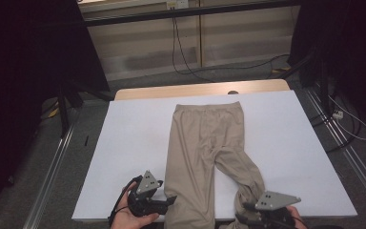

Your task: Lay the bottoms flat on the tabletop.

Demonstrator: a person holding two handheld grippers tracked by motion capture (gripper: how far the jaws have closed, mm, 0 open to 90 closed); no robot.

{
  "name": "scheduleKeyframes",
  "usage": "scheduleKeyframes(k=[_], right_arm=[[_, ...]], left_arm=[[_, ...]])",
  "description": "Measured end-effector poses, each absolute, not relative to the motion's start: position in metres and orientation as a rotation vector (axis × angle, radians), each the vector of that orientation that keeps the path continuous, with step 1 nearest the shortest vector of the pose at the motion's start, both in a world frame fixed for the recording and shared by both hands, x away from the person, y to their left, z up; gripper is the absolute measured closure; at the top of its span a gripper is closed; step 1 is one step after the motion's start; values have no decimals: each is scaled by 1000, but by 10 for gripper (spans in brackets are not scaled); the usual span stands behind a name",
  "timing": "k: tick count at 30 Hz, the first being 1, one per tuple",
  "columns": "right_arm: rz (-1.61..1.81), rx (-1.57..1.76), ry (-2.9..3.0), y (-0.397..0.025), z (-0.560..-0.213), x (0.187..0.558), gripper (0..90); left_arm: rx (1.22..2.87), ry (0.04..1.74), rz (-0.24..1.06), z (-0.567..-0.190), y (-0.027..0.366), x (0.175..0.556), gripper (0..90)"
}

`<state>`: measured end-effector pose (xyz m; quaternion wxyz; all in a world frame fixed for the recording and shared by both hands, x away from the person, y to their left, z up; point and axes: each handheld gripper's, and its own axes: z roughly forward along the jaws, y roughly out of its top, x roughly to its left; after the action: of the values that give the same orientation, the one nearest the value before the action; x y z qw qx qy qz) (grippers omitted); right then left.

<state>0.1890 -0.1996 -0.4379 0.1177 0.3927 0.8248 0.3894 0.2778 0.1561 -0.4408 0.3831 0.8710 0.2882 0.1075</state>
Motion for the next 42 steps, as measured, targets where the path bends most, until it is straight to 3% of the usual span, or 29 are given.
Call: scheduleKeyframes(k=[9, 11, 12, 14, 17, 25, 35, 42], right_arm=[[951, 1252, 2227, -214, -439, 239, 551], [913, 1263, 2245, -216, -443, 247, 657], [896, 1277, 2238, -216, -444, 249, 638], [916, 1303, 2253, -218, -444, 252, 835], [1005, 1305, 2242, -219, -435, 254, 871], [1191, 1241, 2155, -202, -394, 275, 865], [1171, 1297, 2165, -168, -421, 340, 854], [1215, 1275, 2203, -176, -422, 332, 588]], left_arm=[[2216, 735, 273, -441, 157, 278, 307], [2216, 735, 274, -441, 156, 278, 306], [2216, 735, 274, -441, 156, 278, 306], [2217, 733, 276, -441, 156, 278, 306], [2219, 736, 278, -441, 156, 278, 306], [2207, 734, 272, -440, 154, 278, 302], [2182, 691, 272, -438, 144, 276, 282], [2182, 621, 241, -432, 118, 273, 337]])
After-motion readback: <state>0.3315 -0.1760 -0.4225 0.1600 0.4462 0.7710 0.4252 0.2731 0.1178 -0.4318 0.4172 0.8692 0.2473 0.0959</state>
